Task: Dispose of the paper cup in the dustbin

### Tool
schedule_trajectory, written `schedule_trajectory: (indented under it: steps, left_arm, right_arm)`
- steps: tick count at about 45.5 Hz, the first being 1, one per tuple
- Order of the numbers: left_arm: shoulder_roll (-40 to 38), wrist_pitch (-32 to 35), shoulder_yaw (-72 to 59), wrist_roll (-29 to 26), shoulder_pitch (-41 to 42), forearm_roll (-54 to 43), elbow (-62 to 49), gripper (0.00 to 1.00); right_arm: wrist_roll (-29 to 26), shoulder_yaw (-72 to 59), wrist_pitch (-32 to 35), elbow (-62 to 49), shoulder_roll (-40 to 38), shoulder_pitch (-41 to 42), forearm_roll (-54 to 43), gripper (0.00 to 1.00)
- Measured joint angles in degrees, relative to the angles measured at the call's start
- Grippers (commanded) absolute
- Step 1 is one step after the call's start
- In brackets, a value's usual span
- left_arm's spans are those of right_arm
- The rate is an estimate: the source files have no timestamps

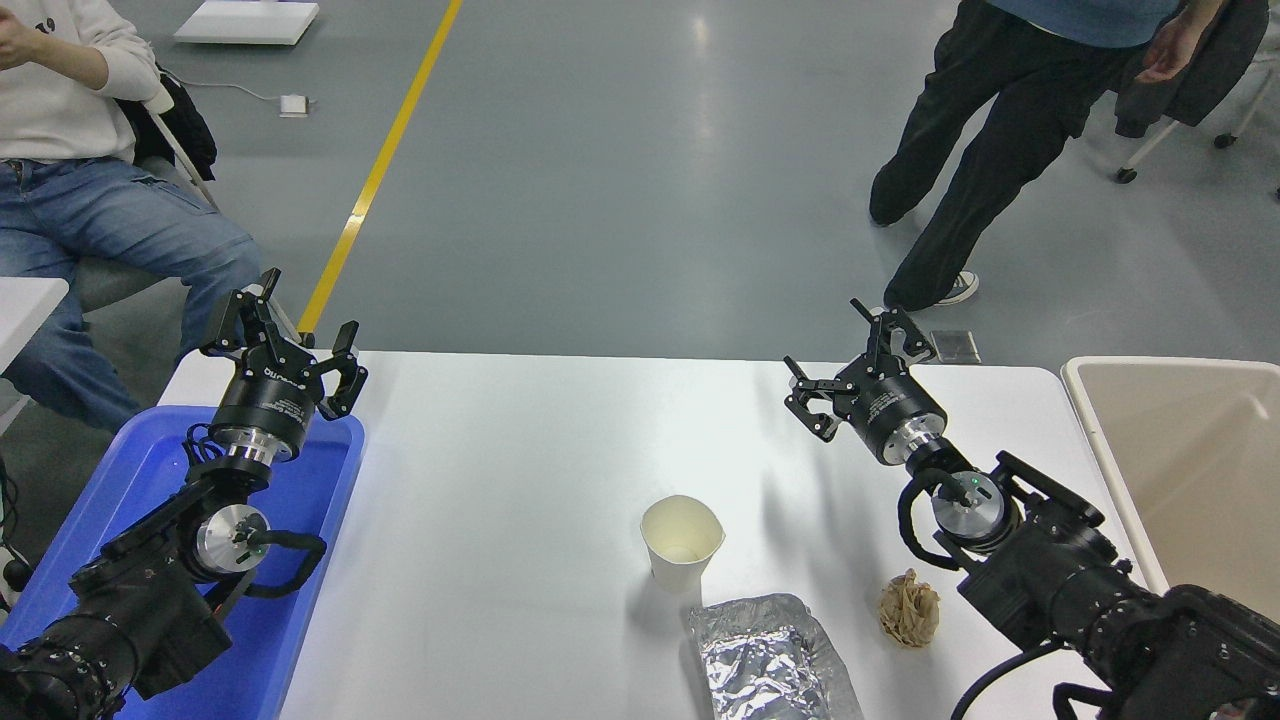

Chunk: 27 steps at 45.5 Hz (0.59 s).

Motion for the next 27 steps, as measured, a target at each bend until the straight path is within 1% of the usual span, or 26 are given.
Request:
schedule_trajectory:
  steps: [27]
  left_arm:
    - [-0.01,0.16,0.04,0.25,0.00,0.00,0.00,1.00]
  right_arm:
    - [0.07,0.19,0.29,0.33,0.00,0.24,-0.08,1.00]
